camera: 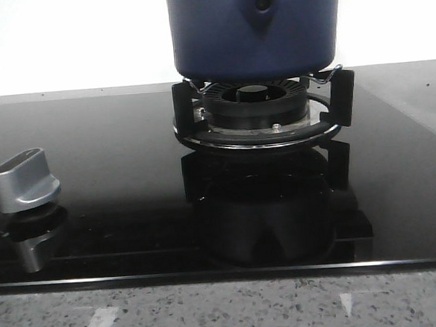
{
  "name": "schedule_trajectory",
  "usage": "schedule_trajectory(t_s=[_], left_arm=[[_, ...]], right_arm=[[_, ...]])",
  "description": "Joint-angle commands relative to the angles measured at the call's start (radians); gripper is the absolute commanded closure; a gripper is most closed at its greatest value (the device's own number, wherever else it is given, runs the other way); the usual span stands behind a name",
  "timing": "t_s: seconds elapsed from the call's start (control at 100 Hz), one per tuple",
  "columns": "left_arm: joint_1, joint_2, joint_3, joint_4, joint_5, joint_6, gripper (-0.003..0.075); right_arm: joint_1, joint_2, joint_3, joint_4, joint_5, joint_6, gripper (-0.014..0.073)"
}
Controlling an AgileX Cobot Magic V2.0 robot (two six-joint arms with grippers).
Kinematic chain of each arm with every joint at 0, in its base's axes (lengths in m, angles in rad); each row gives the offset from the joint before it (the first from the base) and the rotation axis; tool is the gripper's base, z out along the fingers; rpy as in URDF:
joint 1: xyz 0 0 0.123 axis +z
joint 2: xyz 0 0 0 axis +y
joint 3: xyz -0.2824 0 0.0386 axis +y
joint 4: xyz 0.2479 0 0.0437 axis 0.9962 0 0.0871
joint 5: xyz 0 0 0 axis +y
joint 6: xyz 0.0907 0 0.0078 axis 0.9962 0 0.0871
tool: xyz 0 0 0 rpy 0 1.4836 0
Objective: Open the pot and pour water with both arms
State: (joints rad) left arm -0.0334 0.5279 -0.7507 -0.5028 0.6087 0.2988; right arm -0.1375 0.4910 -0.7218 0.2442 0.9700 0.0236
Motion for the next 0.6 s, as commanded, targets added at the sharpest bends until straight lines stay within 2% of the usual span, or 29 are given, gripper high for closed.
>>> schedule_trajectory(t_s=[0.0, 0.08, 0.17, 0.27, 0.51, 0.59], left_arm=[[-0.053, 0.051, -0.039, -0.088, -0.065, 0.076, 0.0738], [-0.104, 0.095, -0.039, -0.177, -0.065, 0.192, 0.0738], [-0.158, 0.155, -0.048, -0.288, -0.065, 0.287, 0.0731], [-0.215, 0.227, -0.069, -0.412, -0.063, 0.382, 0.0671], [-0.352, 0.443, -0.167, -0.641, -0.061, 0.635, 0.0366], [-0.397, 0.52, -0.211, -0.649, -0.077, 0.735, 0.0328]], right_arm=[[0.0, 0.023, -0.056, 0.007, -0.027, -0.032, 0.0619], [0.0, 0.024, -0.068, 0.007, -0.02, -0.04, 0.054], [0.0, 0.024, -0.072, 0.007, -0.027, -0.047, 0.0396], [0.0, 0.024, -0.072, 0.007, -0.052, -0.047, 0.0255], [0.052, 0.024, -0.072, 0.011, -0.083, -0.047, 0.0242], [0.066, 0.024, -0.072, 0.011, -0.083, -0.047, 0.0242]])
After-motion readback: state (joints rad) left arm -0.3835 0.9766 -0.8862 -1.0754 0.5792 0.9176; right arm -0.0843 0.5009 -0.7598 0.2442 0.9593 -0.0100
